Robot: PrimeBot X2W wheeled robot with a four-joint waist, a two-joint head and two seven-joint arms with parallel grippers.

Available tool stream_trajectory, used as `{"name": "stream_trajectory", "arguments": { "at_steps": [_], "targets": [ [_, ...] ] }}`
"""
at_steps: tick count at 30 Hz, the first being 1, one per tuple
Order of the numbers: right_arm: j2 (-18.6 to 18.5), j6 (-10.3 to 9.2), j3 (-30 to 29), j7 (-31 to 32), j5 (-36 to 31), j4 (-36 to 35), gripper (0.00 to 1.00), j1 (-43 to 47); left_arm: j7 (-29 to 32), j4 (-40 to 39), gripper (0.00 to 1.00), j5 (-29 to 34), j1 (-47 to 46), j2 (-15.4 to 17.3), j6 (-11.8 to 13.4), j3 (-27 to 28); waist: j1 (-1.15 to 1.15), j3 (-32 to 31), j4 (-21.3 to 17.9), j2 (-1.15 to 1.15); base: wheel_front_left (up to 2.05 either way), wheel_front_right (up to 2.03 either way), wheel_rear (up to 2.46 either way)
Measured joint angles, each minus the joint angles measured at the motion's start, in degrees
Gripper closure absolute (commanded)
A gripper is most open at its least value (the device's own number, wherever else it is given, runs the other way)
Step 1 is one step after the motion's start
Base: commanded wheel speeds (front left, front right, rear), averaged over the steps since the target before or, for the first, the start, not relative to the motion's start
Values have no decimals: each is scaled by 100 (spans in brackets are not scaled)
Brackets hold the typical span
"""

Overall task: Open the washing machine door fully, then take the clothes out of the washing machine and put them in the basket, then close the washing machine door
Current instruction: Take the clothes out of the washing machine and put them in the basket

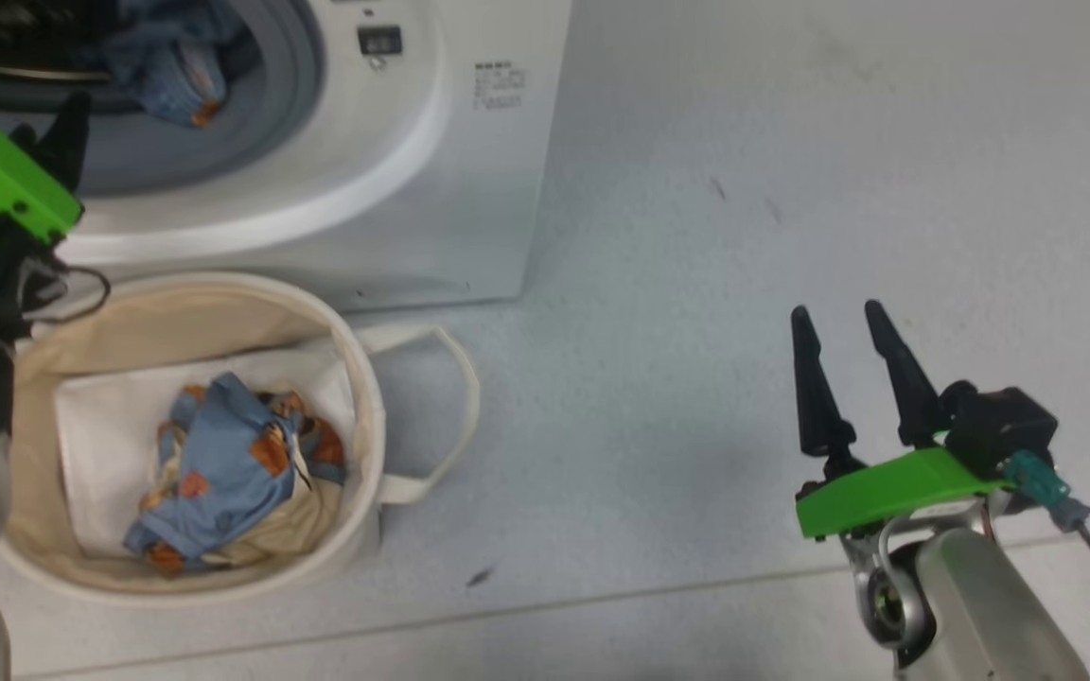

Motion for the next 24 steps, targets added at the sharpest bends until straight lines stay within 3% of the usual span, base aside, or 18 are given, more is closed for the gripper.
{"name": "stream_trajectory", "arguments": {
  "at_steps": [10,24],
  "targets": [
    [14,0,-243,0,-119,-250,0,-98,70,926,0,174,-1424,-89,-1,-370,0,891,-102,0,0,0,0],
    [77,0,-283,0,-196,-403,0,-307,348,1519,0,213,-2066,-131,-1,-559,1,1507,-67,0,0,0,0]
  ]
}}
